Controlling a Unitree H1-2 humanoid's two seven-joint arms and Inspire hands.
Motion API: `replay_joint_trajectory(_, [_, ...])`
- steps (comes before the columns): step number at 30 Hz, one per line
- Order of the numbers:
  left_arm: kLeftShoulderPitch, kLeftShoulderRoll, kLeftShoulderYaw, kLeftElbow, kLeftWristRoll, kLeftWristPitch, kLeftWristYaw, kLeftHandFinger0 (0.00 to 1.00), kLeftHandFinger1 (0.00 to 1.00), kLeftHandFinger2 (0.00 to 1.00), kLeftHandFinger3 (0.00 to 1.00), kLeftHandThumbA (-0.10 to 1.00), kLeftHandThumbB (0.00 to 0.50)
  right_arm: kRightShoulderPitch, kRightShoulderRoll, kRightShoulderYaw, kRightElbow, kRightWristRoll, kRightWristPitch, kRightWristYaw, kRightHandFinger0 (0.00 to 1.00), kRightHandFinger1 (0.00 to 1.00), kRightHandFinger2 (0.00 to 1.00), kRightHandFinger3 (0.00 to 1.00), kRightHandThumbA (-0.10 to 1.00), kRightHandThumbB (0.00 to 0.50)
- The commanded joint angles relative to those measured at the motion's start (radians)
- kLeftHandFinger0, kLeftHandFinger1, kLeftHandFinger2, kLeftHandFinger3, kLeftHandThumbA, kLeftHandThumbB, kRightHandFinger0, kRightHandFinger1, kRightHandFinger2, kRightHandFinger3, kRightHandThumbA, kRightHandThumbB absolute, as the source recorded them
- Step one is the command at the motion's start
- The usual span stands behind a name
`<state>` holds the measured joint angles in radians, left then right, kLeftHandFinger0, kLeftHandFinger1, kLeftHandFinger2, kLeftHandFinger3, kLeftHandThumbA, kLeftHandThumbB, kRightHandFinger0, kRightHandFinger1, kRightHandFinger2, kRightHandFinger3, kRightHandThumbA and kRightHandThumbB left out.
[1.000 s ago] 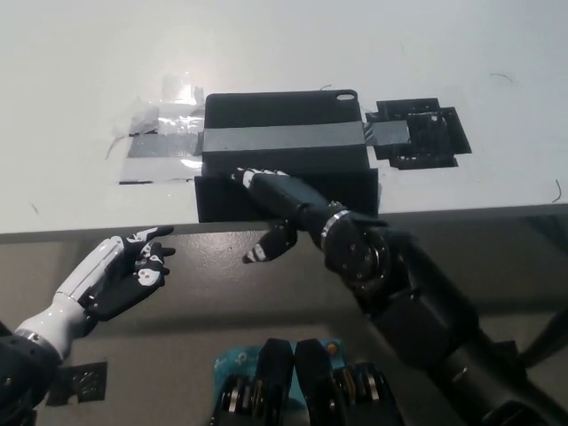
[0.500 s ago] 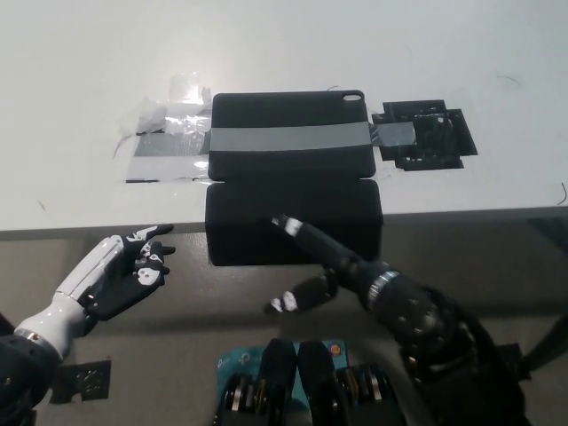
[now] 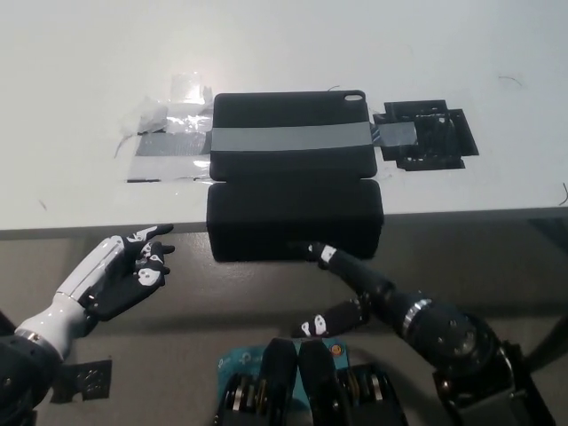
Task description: The robot uses its right hand to pull the cover of a folded tablet cover kept in the middle of the desk
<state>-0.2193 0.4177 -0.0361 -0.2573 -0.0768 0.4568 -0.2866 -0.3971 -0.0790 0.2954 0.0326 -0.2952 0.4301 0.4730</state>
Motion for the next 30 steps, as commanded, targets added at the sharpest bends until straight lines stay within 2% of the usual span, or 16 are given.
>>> replay_joint_trajectory(1, [-0.007,0.014,0.004,-0.026,-0.001,0.013,-0.004,0.77,0.86,0.97,1.00,1.00,0.076,-0.018,-0.009,-0.055,-0.112,0.092,-0.010,0.000,1.00,1.00,1.00,1.00,0.99,0.135])
replay_joint_trajectory(2, [-0.004,0.014,0.006,-0.026,-0.002,0.013,-0.003,0.77,0.86,0.97,1.00,1.00,0.076,-0.021,-0.008,-0.055,-0.113,0.095,-0.011,0.000,1.00,1.00,1.00,1.00,0.99,0.134])
replay_joint_trajectory(3, [-0.003,0.012,0.007,-0.026,-0.003,0.013,-0.002,0.77,0.86,0.97,1.00,1.00,0.074,-0.023,-0.014,-0.068,-0.163,0.102,0.031,0.005,1.00,1.00,1.00,1.00,1.00,0.180])
replay_joint_trajectory(4, [-0.004,0.012,0.007,-0.024,-0.002,0.013,-0.003,0.77,0.86,0.97,1.00,1.00,0.078,-0.035,-0.027,-0.107,-0.204,0.148,0.036,0.018,0.93,0.87,0.92,1.00,1.00,0.149])
replay_joint_trajectory(5, [0.001,0.010,0.007,-0.024,-0.003,0.013,-0.003,0.77,0.86,0.97,1.00,1.00,0.077,-0.033,-0.029,-0.111,-0.210,0.154,0.039,0.021,0.86,0.84,0.89,1.00,1.00,0.153])
replay_joint_trajectory(7, [0.003,0.010,0.005,-0.019,0.001,0.013,-0.003,0.77,0.86,0.97,1.00,1.00,0.101,-0.040,-0.050,-0.170,-0.262,0.216,0.040,0.040,0.68,0.70,0.78,1.00,1.00,0.158])
replay_joint_trajectory(8, [0.009,0.011,0.003,-0.019,0.003,0.013,-0.004,0.77,0.86,0.97,1.00,1.00,0.101,-0.036,-0.063,-0.192,-0.282,0.244,0.040,0.046,0.65,0.68,0.76,0.98,1.00,0.175])
replay_joint_trajectory(11, [0.012,0.010,0.004,-0.020,0.004,0.013,-0.003,0.76,0.86,0.97,1.00,1.00,0.113,-0.029,-0.097,-0.249,-0.316,0.292,0.020,0.044,0.67,0.67,0.75,0.99,1.00,0.126])
replay_joint_trajectory(12, [0.012,0.010,0.004,-0.018,0.001,0.013,-0.004,0.77,0.86,0.97,1.00,1.00,0.110,-0.024,-0.108,-0.269,-0.326,0.301,0.023,0.036,0.70,0.70,0.79,1.00,1.00,0.119])
replay_joint_trajectory(15, [0.010,0.010,0.002,-0.010,0.000,0.013,-0.005,0.77,0.86,0.97,1.00,1.00,0.111,0.005,-0.146,-0.346,-0.349,0.311,0.014,-0.006,0.77,0.77,0.86,1.00,0.99,0.154])
replay_joint_trajectory(18, [0.011,0.008,0.003,-0.012,-0.001,0.013,-0.004,0.76,0.85,0.96,1.00,1.00,0.111,0.067,-0.133,-0.483,-0.298,0.331,-0.012,-0.099,0.80,0.78,0.87,1.00,0.94,0.127])
replay_joint_trajectory(20, [0.012,0.010,0.001,-0.013,0.003,0.012,-0.007,0.76,0.85,0.96,1.00,1.00,0.115,0.092,-0.148,-0.506,-0.247,0.307,-0.048,-0.112,0.79,0.78,0.89,1.00,0.99,0.096])
replay_joint_trajectory(23, [0.013,0.006,0.008,-0.003,-0.004,0.000,-0.007,0.74,0.84,0.96,1.00,1.00,0.100,0.097,-0.165,-0.514,-0.178,0.285,-0.085,-0.130,0.78,0.80,0.90,1.00,0.99,0.073])
replay_joint_trajectory(27, [0.045,-0.001,0.006,-0.020,0.000,0.004,0.000,0.73,0.84,0.96,1.00,1.00,0.109,0.103,-0.168,-0.496,-0.135,0.273,-0.105,-0.153,0.80,0.83,0.93,1.00,0.98,0.101])
replay_joint_trajectory(29, [0.046,0.001,0.006,-0.022,0.001,0.003,-0.001,0.73,0.84,0.96,1.00,1.00,0.127,0.106,-0.162,-0.476,-0.132,0.263,-0.108,-0.160,0.81,0.85,0.95,1.00,0.95,0.074])
replay_joint_trajectory(30, [0.045,0.000,0.007,-0.019,-0.002,0.003,-0.002,0.73,0.84,0.96,1.00,1.00,0.111,0.116,-0.164,-0.458,-0.145,0.252,-0.108,-0.158,0.83,0.87,0.96,1.00,0.92,0.074])
